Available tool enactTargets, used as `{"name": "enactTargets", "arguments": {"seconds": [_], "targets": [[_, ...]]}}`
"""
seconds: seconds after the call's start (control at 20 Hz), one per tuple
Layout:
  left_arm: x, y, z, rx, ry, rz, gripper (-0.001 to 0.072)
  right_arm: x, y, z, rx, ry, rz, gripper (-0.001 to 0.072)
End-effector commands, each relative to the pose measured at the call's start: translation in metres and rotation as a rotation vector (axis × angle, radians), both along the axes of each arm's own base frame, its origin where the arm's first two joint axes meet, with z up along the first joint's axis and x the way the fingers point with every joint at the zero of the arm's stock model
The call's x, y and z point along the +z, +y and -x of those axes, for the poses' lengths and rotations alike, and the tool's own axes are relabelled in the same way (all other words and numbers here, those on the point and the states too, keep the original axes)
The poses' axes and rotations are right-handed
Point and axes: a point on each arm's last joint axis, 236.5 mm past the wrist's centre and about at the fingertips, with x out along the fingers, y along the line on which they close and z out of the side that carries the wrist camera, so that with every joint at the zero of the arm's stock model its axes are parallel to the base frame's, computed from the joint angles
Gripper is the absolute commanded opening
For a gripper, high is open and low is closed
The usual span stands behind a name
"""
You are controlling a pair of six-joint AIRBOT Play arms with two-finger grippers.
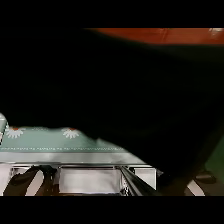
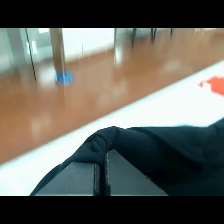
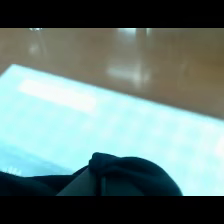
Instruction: Fold the shirts.
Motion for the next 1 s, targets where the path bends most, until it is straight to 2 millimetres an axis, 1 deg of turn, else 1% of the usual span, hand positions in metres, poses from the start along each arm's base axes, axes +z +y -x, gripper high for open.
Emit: {"name": "enactTargets", "arguments": {"seconds": [0.0,0.1,0.15,0.3,0.35,0.45,0.55,0.6,0.7,0.75,0.85,0.9,0.95], "targets": [[-0.060,0.004,-0.015,-0.011,0.227,-0.002,0.0023,-0.060,0.000,-0.018,-0.016,0.150,-0.025,0.0031],[-0.103,0.012,-0.046,0.005,0.344,0.050,0.0023,-0.097,0.003,-0.053,-0.024,0.209,-0.068,0.0031],[-0.125,0.017,-0.065,0.024,0.391,0.083,0.0023,-0.117,0.006,-0.076,-0.026,0.232,-0.095,0.0031],[-0.195,0.040,-0.126,0.127,0.516,0.175,0.0023,-0.175,0.016,-0.140,-0.015,0.334,-0.154,0.0031],[-0.216,0.049,-0.147,0.168,0.547,0.205,0.0023,-0.192,0.020,-0.166,-0.012,0.362,-0.185,0.0031],[-0.251,0.065,-0.185,0.238,0.598,0.248,0.0023,-0.225,0.028,-0.215,-0.020,0.401,-0.265,0.0031],[-0.281,0.076,-0.217,0.284,0.640,0.269,0.0023,-0.256,0.037,-0.259,-0.026,0.452,-0.347,0.0031],[-0.295,0.078,-0.230,0.296,0.655,0.269,0.0023,-0.267,0.041,-0.281,-0.025,0.467,-0.388,0.0031],[-0.325,0.073,-0.251,0.311,0.702,0.275,0.0023,-0.287,0.053,-0.319,-0.027,0.502,-0.466,0.0031],[-0.339,0.067,-0.258,0.310,0.726,0.273,0.0023,-0.296,0.059,-0.334,-0.023,0.527,-0.507,0.0031],[-0.362,0.052,-0.264,0.290,0.774,0.261,0.0026,-0.311,0.070,-0.356,-0.040,0.600,-0.617,0.0038],[-0.370,0.046,-0.265,0.279,0.794,0.256,0.0094,-0.317,0.073,-0.363,-0.048,0.633,-0.674,0.0226],[-0.376,0.043,-0.264,0.272,0.812,0.252,0.0455,-0.320,0.073,-0.367,-0.048,0.655,-0.709,0.0531]]}}
